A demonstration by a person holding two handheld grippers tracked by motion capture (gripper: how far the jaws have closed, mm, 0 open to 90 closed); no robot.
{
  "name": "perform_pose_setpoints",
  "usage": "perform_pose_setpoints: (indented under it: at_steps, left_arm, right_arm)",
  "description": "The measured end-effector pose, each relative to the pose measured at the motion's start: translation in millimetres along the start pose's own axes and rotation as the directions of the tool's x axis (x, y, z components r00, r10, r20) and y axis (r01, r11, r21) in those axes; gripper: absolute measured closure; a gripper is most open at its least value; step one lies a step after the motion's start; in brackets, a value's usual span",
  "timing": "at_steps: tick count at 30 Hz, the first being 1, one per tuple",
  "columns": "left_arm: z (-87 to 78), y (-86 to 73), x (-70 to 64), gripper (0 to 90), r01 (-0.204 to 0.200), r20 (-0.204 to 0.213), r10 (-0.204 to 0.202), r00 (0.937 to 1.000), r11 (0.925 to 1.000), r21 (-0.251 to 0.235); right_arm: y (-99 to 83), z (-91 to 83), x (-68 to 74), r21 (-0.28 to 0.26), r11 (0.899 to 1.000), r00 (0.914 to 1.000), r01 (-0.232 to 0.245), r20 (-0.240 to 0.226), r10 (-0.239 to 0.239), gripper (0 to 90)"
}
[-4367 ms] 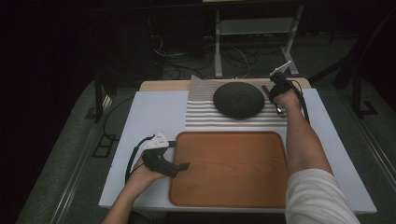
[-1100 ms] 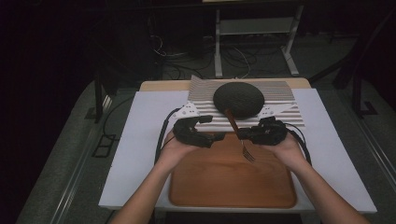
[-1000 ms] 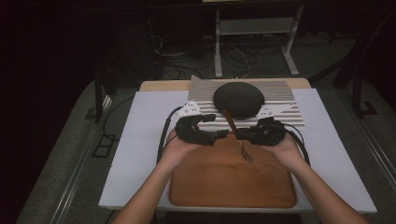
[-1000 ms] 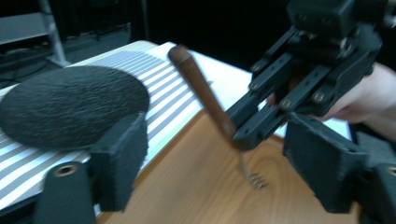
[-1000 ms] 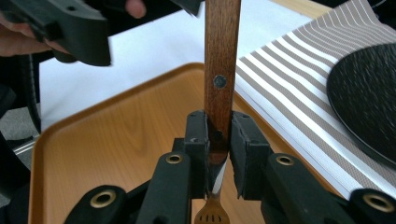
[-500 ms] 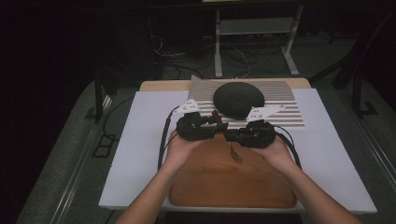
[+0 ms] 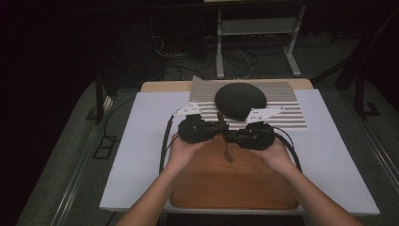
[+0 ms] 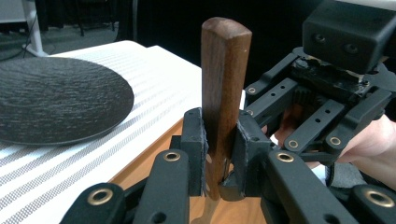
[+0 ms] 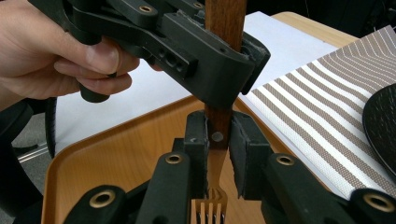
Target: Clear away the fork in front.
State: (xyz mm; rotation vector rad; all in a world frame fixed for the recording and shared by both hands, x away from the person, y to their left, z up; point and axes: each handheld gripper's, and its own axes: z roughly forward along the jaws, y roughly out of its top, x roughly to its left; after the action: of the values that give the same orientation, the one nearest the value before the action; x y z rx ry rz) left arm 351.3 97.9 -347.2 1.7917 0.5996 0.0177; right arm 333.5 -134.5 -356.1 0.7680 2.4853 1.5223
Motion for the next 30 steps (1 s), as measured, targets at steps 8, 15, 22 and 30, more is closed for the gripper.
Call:
perform_pose_setpoints:
  at_steps: [8,15,22,30]
  left_arm:
    - [-10.1,2.4,3.1,80.8,0.002,0.018,-0.001,0.9998,1.0000,-0.009]
    - [-23.3,3.4,6.4,81.2,-0.032,-0.010,0.032,0.9994,0.9994,-0.015]
    - [-45.1,-1.8,16.5,80.9,-0.018,0.041,0.018,0.9990,0.9998,-0.001]
    - [-77.7,-5.7,24.9,80.7,-0.010,0.043,0.009,0.9990,0.9997,0.024]
  right_arm:
    - [-1.6,-6.3,-4.0,-0.030,1.000,0.9999,-0.007,-0.009,0.007,51.3]
    - [-15.5,-11.5,-11.3,-0.015,1.000,0.9994,-0.017,0.031,0.018,31.2]
    - [-47.8,-21.1,-21.8,0.024,0.999,0.9934,-0.036,0.109,0.034,17.0]
    - [-86.7,-50.1,-29.2,0.011,0.998,0.9841,-0.067,0.165,0.064,13.1]
